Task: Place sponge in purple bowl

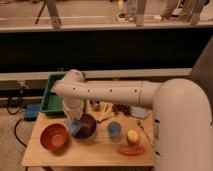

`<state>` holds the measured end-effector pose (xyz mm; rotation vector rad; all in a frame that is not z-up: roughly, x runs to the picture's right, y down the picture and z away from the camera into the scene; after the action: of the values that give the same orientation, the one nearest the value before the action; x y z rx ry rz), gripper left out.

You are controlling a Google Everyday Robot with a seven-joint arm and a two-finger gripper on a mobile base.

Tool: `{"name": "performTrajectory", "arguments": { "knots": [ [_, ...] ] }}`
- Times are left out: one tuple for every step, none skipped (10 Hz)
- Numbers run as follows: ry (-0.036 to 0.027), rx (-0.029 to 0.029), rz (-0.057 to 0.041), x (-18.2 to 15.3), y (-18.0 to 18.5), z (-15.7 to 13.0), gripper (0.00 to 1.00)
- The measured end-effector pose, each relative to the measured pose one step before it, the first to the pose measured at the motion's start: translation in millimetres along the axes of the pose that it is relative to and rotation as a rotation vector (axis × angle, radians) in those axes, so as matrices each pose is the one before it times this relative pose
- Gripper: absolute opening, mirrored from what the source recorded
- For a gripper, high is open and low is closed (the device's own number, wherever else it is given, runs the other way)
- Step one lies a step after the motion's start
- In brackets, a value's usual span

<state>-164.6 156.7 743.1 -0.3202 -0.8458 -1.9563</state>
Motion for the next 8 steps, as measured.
{"name": "performTrajectory", "arguments": {
  "knots": [
    [0.00087, 0.00042, -0.00149, 0.60, 0.15, -0.55, 0.09],
    [0.00101, 0.00065, 0.00190, -0.43, 1.85, -0.85, 0.14],
    [0.00097, 0.00117, 0.00405, -0.64, 2.47, -0.50, 0.24],
    [0.00164, 0.00126, 0.00357, -0.27, 2.15, -0.76, 0.30],
    [0.00089, 0.00123, 0.00097, 0.17, 0.54, -0.28, 0.32],
    [0.00143, 0.00071, -0.00152, 0.49, -0.06, -0.62, 0.29],
    [0.00092, 0.00135, -0.00038, 0.47, -0.11, -0.31, 0.22],
    [0.00115, 0.00090, 0.00253, -0.38, 1.70, -0.44, 0.18]
  ]
}}
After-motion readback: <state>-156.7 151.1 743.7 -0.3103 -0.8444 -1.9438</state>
